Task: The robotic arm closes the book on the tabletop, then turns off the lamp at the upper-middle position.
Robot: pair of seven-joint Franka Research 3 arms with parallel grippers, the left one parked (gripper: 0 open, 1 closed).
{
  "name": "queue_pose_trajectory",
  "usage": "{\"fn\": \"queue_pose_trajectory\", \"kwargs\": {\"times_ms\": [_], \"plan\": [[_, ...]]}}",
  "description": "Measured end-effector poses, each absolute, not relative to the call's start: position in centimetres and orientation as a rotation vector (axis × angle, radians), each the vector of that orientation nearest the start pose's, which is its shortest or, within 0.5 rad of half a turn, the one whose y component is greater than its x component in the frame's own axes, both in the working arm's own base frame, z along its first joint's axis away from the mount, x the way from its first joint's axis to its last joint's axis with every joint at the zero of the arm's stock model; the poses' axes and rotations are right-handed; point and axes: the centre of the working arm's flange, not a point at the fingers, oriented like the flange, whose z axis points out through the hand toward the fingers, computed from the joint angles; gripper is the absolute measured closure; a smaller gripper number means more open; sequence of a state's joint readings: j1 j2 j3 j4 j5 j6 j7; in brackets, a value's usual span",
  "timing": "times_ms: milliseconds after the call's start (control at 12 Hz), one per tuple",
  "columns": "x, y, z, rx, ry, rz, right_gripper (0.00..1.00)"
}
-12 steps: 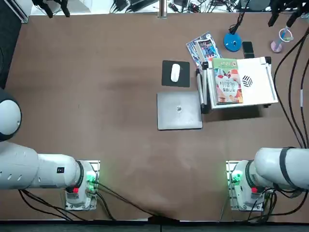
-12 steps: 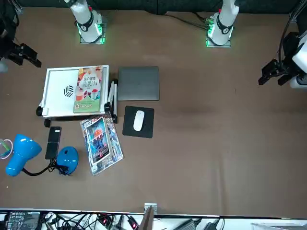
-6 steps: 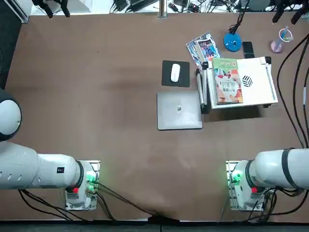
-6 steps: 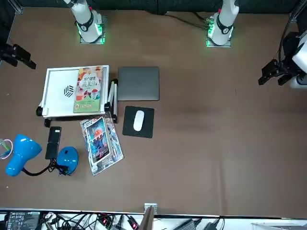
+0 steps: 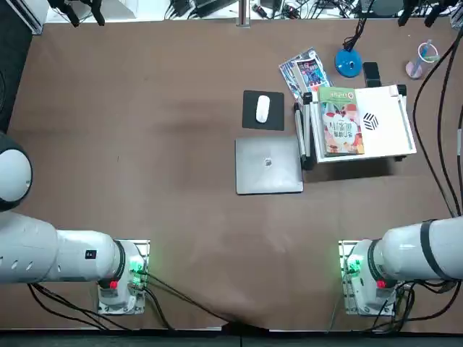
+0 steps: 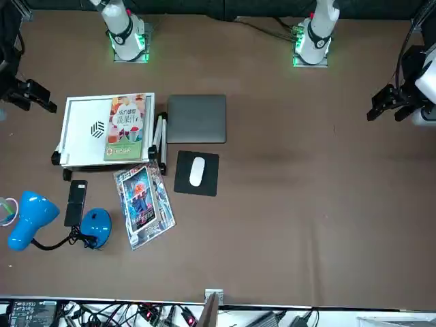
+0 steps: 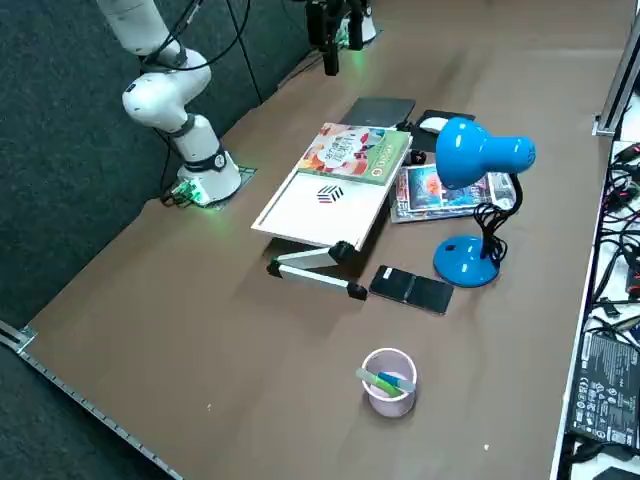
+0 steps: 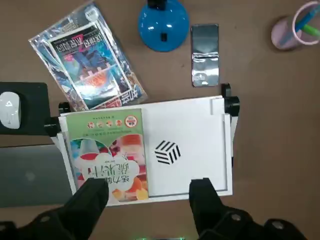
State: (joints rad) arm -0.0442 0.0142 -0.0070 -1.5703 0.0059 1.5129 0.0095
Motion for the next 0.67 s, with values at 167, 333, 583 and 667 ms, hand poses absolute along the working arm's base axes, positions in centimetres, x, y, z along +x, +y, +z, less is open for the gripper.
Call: {"fn": "queue_pose_trajectory", "kwargs": {"times_ms": [167, 333, 583, 667], "plan": [[55.35, -2.07, 61.24, -3.133, 0.077, 0.095, 0.00], [55.38, -1.81, 61.34, -3.133, 0.070, 0.090, 0.00], [55.39, -1.58, 61.37, -3.134, 0.063, 0.089, 0.00], [55.39, -1.59, 61.37, -3.134, 0.063, 0.089, 0.00]]}}
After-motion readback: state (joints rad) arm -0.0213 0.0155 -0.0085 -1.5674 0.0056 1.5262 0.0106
